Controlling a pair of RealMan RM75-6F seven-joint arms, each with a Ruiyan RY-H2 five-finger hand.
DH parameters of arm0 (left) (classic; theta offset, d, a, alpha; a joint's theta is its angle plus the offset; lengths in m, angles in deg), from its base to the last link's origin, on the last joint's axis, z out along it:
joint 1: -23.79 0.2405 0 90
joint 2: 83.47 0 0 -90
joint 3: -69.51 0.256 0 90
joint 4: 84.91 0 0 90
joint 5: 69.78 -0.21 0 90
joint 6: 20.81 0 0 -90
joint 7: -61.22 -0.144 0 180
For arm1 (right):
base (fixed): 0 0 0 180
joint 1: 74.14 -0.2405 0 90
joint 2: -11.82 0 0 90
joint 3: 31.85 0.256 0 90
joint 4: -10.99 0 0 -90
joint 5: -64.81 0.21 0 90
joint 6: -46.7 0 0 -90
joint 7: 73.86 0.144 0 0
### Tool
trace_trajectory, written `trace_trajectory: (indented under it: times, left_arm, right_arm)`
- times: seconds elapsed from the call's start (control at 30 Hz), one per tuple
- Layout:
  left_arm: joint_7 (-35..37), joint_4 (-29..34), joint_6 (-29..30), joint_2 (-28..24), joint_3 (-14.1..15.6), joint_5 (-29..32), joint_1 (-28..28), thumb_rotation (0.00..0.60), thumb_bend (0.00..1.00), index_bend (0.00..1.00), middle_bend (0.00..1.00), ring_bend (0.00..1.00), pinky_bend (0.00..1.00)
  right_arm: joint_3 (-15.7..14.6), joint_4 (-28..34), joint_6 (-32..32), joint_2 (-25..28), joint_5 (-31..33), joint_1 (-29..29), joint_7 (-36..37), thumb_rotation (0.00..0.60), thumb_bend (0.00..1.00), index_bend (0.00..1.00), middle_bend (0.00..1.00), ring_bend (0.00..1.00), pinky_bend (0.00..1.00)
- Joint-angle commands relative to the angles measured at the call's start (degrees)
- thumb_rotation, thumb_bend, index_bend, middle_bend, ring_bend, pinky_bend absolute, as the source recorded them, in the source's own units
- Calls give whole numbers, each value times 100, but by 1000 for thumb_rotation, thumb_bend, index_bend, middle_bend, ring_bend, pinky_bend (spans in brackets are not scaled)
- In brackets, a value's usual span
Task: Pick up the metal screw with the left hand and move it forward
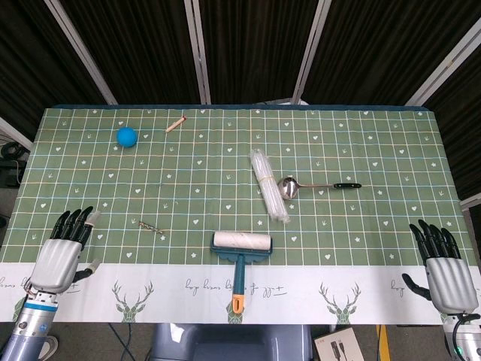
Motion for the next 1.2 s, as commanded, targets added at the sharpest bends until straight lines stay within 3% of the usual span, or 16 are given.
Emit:
trace_trajectory:
  times: [0.03, 0.33, 0.6, 0.7, 0.93, 1.2]
  left_arm:
    - [-1, -1, -44, -3, 2, -3, 13, 600, 190, 0, 0, 0, 0]
    - [-68, 14, -513, 141, -196, 241, -191, 600, 202, 26, 0, 0, 0]
    - [-446, -596, -1512, 719, -726, 927, -910, 600, 285, 333, 0, 0, 0]
    - [-632, -889, -1912, 995, -857, 1229, -1194, 600, 288, 395, 0, 0, 0]
    - [-1066, -1607, -2361, 1697, -1002, 1628, -1672, 600, 291, 445, 0, 0, 0]
    - [-1367, -1984, -2552, 2147, -918, 1837, -1920, 600, 292, 461, 0, 0, 0]
  right_arm:
    - [-1, 11, -8, 3, -8, 2, -11, 600, 112, 0, 0, 0, 45]
    - [-10, 40, 6, 6, 7, 9, -47, 600, 111, 0, 0, 0, 44]
    - [-9, 46, 24, 7, 31, 9, -73, 600, 111, 0, 0, 0, 45]
    - [-8, 47, 28, 14, 47, 14, -53, 600, 111, 0, 0, 0, 44]
    - [-15, 49, -8, 42, 55, 47, -16, 600, 111, 0, 0, 0, 44]
    - [-14, 48, -37, 67, 77, 79, 17, 600, 111, 0, 0, 0, 44]
